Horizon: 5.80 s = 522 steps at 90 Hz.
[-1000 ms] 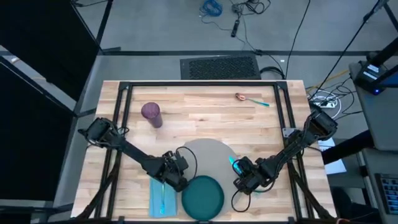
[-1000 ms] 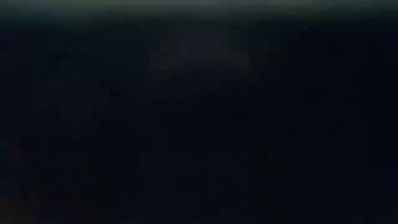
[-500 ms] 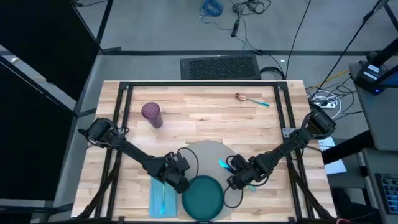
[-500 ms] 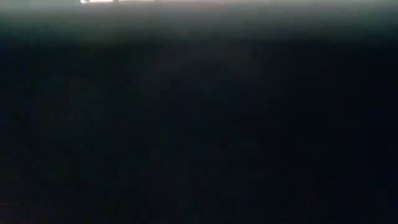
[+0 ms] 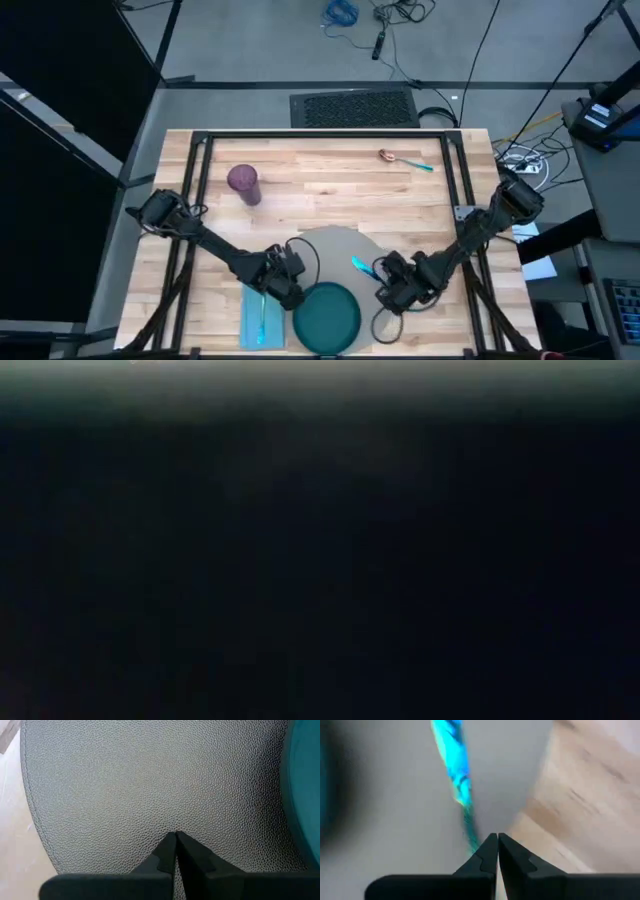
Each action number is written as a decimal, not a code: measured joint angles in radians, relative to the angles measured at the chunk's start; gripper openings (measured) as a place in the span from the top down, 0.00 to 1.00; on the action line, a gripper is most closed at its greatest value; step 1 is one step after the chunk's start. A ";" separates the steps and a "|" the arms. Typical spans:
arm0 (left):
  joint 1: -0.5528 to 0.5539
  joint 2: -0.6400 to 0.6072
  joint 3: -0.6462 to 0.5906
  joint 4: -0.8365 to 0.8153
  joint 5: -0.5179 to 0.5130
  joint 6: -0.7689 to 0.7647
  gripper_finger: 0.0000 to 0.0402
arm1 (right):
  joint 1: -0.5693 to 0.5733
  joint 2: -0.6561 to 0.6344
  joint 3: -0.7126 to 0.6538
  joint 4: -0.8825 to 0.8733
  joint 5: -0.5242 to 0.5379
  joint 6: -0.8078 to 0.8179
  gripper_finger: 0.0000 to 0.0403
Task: Set table place
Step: Put the iridescent knife on the gray mat
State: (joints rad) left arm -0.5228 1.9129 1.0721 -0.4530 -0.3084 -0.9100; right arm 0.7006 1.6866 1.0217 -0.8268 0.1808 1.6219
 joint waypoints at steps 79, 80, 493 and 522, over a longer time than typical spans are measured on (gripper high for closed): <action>0.000 0.000 0.000 0.001 -0.001 0.001 1.00 | 0.159 0.020 -0.067 0.066 0.000 0.252 1.00; 0.000 0.000 0.000 0.001 -0.001 0.001 1.00 | 0.159 0.022 -0.067 0.069 -0.001 0.252 1.00; 0.092 0.001 0.023 -0.043 0.042 0.033 1.00 | 0.093 -0.022 -0.132 0.289 0.109 -0.010 1.00; 0.092 0.001 0.023 -0.042 0.047 0.034 1.00 | 0.112 -0.004 -0.132 0.334 0.108 0.015 1.00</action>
State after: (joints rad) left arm -0.4309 1.9137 1.0950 -0.4946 -0.2615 -0.8764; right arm 0.8125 1.6829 0.8898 -0.4926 0.2891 1.6372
